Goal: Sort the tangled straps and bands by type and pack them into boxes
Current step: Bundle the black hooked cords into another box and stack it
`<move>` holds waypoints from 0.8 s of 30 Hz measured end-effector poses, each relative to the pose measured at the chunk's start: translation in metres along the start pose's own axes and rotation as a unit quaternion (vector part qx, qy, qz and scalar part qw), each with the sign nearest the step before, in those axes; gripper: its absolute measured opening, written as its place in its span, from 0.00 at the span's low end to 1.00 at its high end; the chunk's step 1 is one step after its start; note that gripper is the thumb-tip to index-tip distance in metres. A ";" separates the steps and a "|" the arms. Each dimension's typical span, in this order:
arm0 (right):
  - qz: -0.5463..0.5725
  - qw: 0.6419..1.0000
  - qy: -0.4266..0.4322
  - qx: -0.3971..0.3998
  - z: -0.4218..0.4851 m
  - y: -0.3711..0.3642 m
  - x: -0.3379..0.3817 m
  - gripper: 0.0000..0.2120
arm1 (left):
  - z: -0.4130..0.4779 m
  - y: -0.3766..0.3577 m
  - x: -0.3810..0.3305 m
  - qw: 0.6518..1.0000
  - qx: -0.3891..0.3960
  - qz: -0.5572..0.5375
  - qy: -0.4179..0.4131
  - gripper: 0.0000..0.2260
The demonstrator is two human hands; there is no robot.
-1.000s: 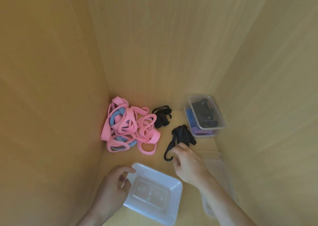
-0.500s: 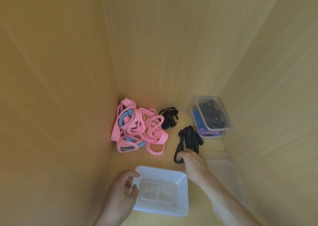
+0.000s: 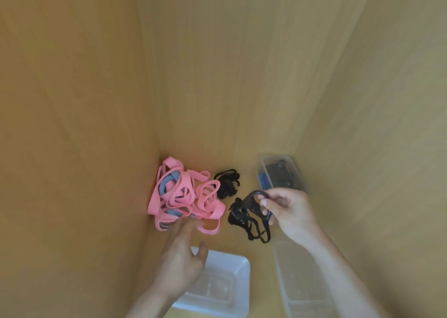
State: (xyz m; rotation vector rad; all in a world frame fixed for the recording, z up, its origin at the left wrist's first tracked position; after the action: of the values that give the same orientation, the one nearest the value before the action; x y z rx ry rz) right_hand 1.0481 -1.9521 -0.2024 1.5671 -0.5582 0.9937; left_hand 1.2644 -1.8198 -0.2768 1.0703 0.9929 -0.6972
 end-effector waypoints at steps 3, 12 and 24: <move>0.042 0.999 0.027 0.020 -0.004 0.024 0.026 0.10 | 0.023 -0.015 -0.031 0.998 0.021 -0.060 -0.009 0.24; 0.223 0.969 0.087 0.065 -0.017 0.086 0.068 0.06 | 0.092 -0.056 -0.106 0.984 0.059 -0.162 -0.051 0.33; 0.481 0.876 -0.033 -0.013 -0.004 0.109 0.056 0.04 | 0.094 -0.067 -0.091 0.948 0.056 -0.296 0.099 0.08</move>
State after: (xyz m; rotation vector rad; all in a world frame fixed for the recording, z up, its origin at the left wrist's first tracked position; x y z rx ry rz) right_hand 0.9895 -1.9664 -0.0956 1.2669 -1.4722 1.6451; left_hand 1.1990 -1.9304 -0.2055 0.9518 1.4909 -1.1593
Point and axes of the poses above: each hand's wrist, its own z-axis towards the middle knuckle, its own y-axis out of the back of the hand, x = y × z, the point moved 1 cm from there along z, towards the middle knuckle, and after that the axes turned 13 degrees about -z, right-handed, at the moved point
